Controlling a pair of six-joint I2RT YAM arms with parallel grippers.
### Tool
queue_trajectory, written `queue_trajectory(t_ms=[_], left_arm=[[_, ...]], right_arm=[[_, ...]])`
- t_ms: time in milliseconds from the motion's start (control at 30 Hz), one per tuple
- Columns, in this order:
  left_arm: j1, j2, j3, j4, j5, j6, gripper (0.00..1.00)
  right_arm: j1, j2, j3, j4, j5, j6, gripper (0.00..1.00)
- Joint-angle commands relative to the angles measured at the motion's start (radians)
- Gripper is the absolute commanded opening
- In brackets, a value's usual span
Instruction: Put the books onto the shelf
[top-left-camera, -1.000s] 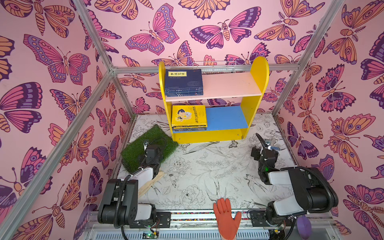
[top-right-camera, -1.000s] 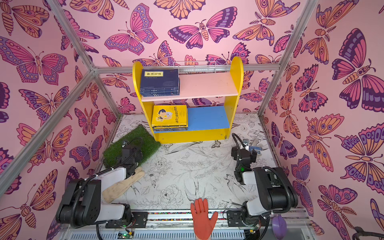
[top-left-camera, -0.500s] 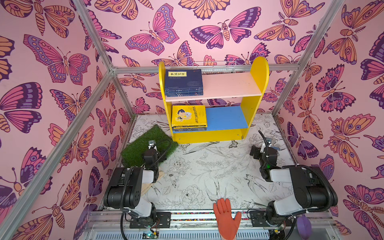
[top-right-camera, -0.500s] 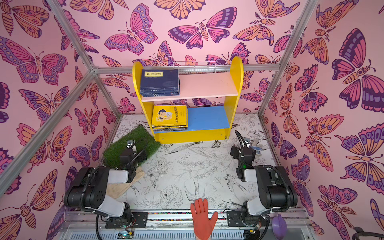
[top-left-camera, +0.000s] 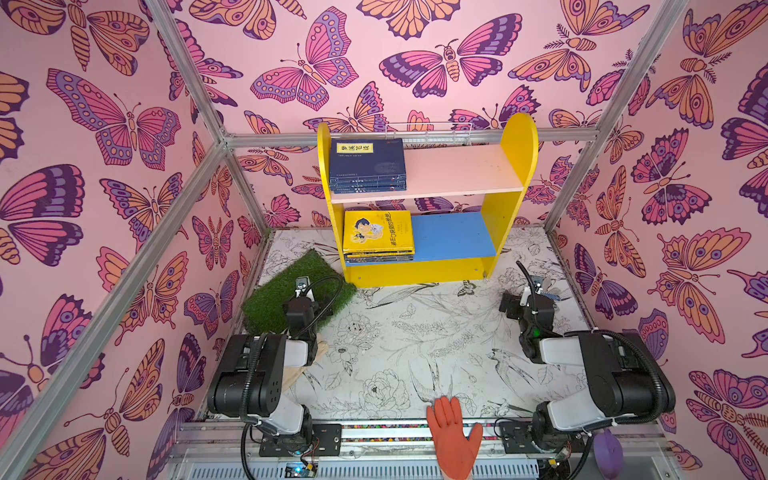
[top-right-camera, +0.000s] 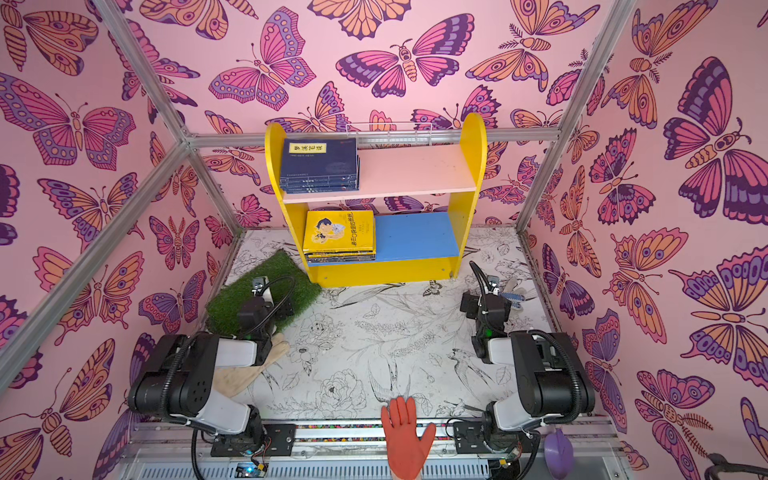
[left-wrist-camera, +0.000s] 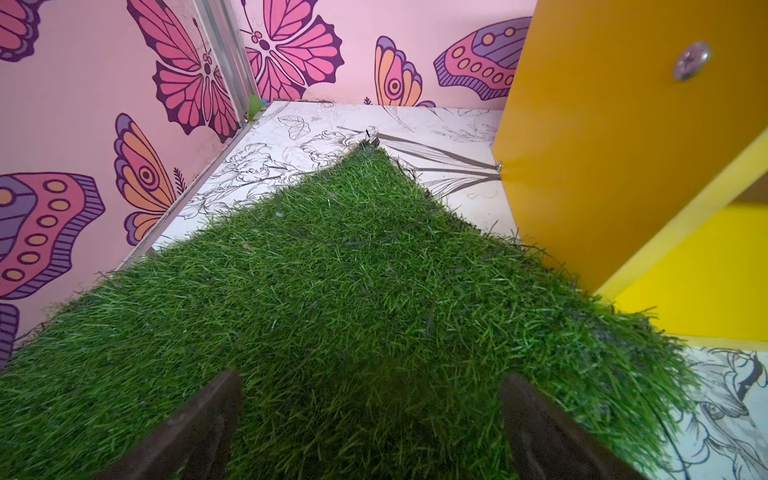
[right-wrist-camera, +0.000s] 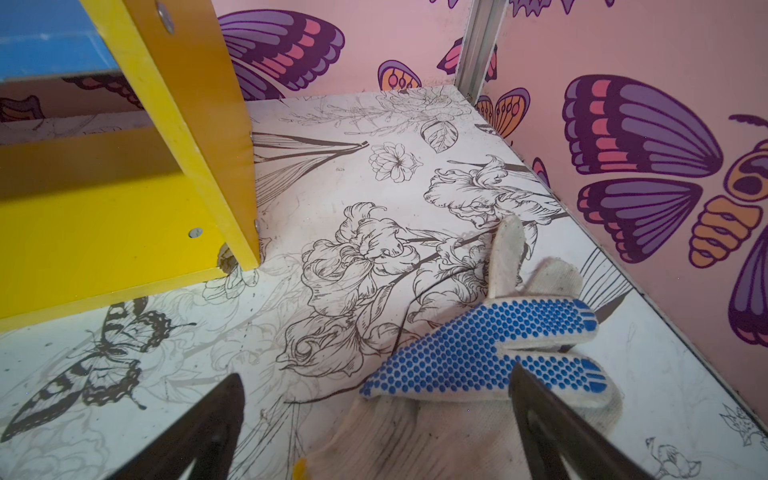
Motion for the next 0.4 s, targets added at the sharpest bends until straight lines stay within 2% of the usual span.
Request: queue_trajectory(t_ms=[0,367], left_arm=[[0.009,0.001,-0.007,0.025,0.010,0.000,0.99],[0.008,0.005,-0.009,0.033,0.008,0.004,0.99]], right_arm=[[-0.007,-0.010,0.024,0.004,-0.008,0.017,0.99],[-0.012,-0.003,0.042,-0.023,-0.060,0.003,0.99]])
